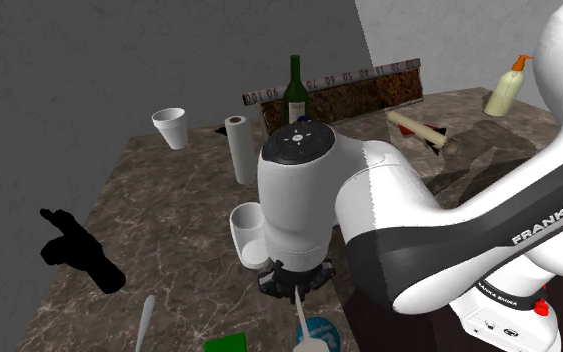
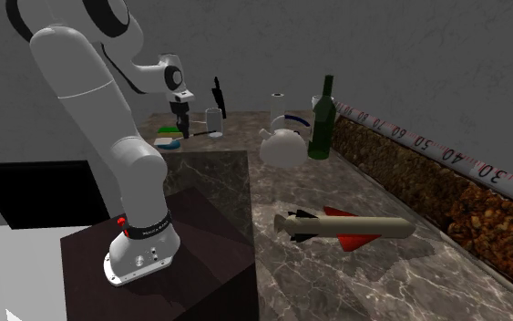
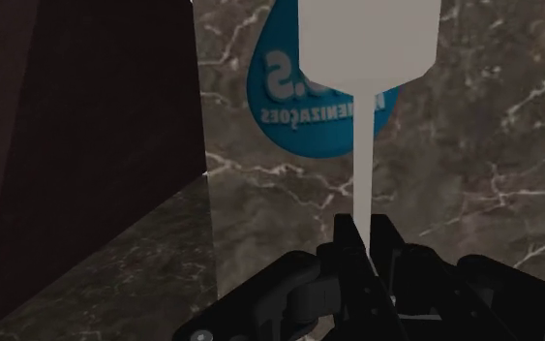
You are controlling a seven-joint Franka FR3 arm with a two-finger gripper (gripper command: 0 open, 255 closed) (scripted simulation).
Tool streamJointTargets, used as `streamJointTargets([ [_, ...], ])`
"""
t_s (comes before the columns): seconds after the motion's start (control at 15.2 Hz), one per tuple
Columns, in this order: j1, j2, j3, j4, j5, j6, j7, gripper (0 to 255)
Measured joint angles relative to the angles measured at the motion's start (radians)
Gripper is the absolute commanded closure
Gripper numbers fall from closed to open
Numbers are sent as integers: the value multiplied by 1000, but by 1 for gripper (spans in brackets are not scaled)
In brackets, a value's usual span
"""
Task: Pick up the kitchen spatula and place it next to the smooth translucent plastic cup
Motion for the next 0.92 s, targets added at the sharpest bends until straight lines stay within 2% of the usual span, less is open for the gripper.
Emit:
streamJointTargets([
  [0.2, -9, 29, 14, -17, -21, 41, 19, 255],
  [0.59, -11, 35, 17, -20, -26, 49, 22, 255],
  [0.66, -11, 36, 17, -20, -26, 49, 22, 0],
  [0.92, -11, 36, 17, -20, -26, 50, 22, 0],
])
